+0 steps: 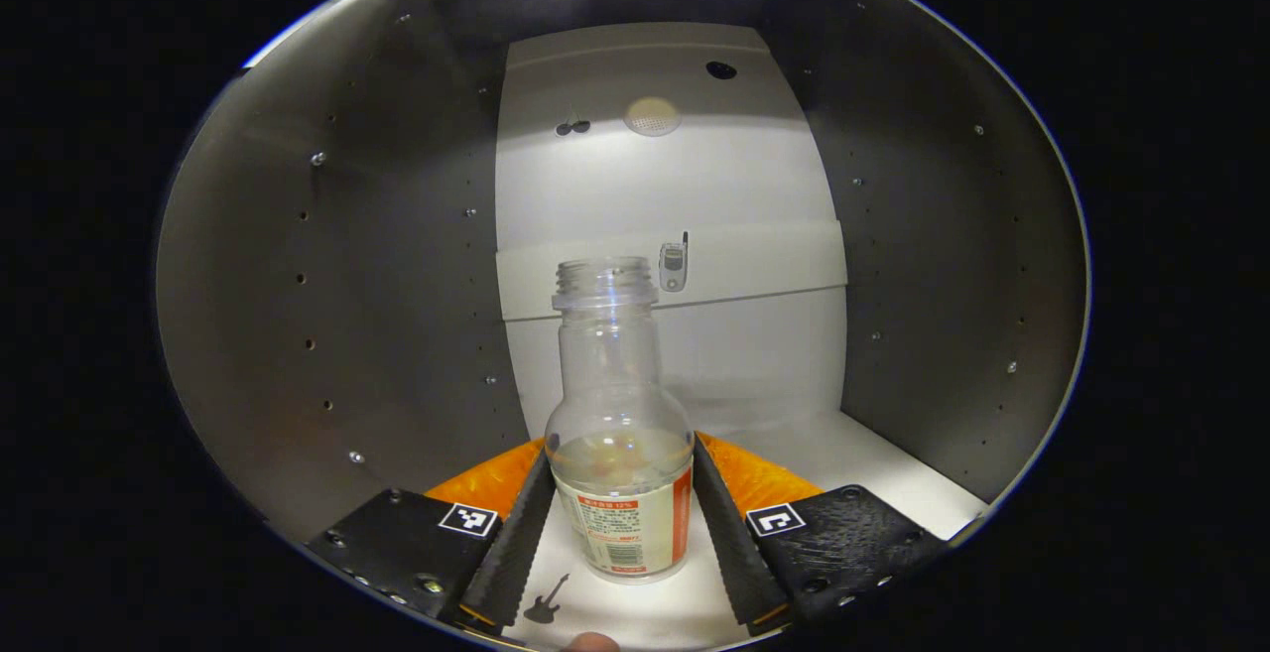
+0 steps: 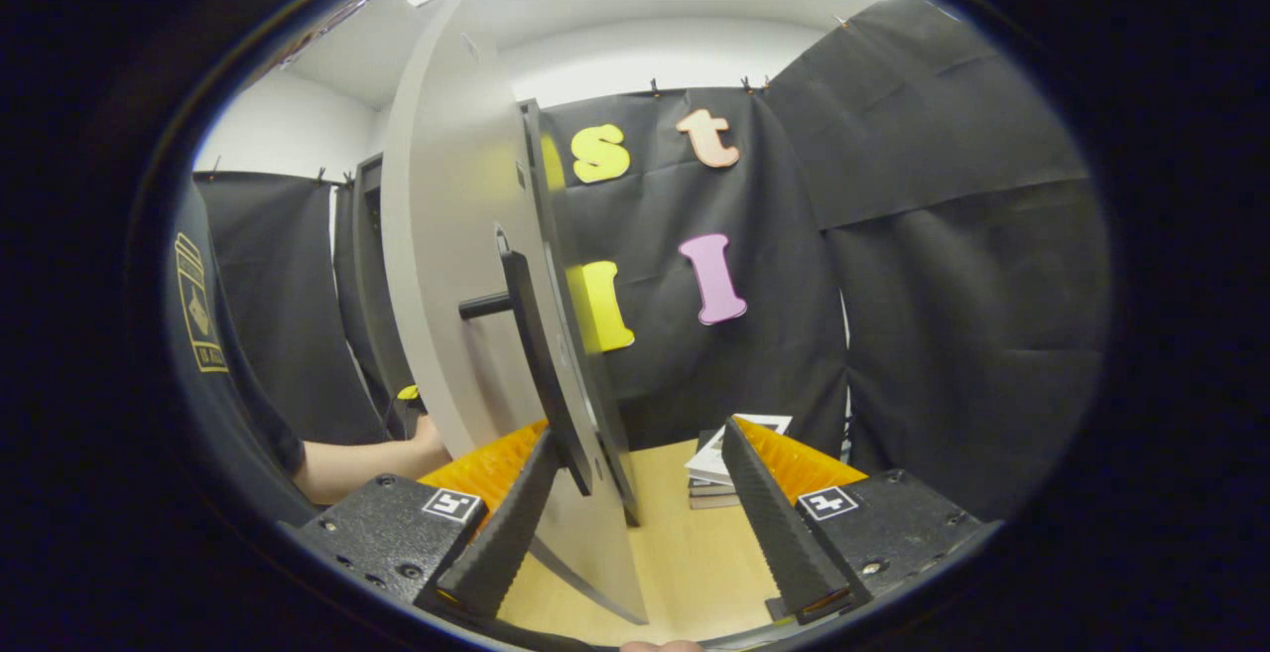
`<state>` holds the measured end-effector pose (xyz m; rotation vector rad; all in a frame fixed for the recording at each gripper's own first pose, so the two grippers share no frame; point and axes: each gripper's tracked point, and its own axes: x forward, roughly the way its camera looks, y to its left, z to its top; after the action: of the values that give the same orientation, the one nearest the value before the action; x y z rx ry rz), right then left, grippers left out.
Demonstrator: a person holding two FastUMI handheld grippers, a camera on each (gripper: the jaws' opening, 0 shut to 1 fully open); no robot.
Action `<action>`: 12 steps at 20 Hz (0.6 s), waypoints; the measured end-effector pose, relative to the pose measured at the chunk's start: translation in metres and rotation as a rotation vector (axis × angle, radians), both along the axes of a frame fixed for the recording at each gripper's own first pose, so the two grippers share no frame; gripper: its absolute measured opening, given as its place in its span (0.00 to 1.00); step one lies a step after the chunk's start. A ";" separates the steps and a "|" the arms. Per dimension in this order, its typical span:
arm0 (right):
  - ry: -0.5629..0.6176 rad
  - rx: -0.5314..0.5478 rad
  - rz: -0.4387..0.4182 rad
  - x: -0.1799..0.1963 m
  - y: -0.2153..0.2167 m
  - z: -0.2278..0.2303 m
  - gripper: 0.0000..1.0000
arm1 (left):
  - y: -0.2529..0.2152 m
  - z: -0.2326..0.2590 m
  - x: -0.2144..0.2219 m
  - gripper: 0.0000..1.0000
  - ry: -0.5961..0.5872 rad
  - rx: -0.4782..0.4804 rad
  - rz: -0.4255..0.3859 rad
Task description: Open the cabinet door with the right hand, grasp the bottle in the cabinet with the left hand and place it on the coaster, then close the cabinet door with the right hand.
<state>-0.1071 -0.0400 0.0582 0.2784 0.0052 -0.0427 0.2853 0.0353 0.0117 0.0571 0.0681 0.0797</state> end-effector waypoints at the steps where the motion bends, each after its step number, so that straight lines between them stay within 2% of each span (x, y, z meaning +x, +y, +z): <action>1: -0.002 0.009 0.004 0.000 0.000 -0.001 0.98 | 0.001 0.001 -0.006 0.76 0.007 -0.007 -0.001; 7: -0.005 0.058 0.043 -0.001 0.004 -0.006 1.00 | 0.003 0.026 -0.054 0.76 -0.030 0.014 -0.031; 12: 0.021 0.078 0.102 -0.009 0.004 -0.020 0.98 | 0.014 0.038 -0.113 0.76 -0.090 0.030 -0.023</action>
<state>-0.1165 -0.0363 0.0380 0.3555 0.0421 0.0563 0.1719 0.0492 0.0499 0.0841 -0.0235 0.0600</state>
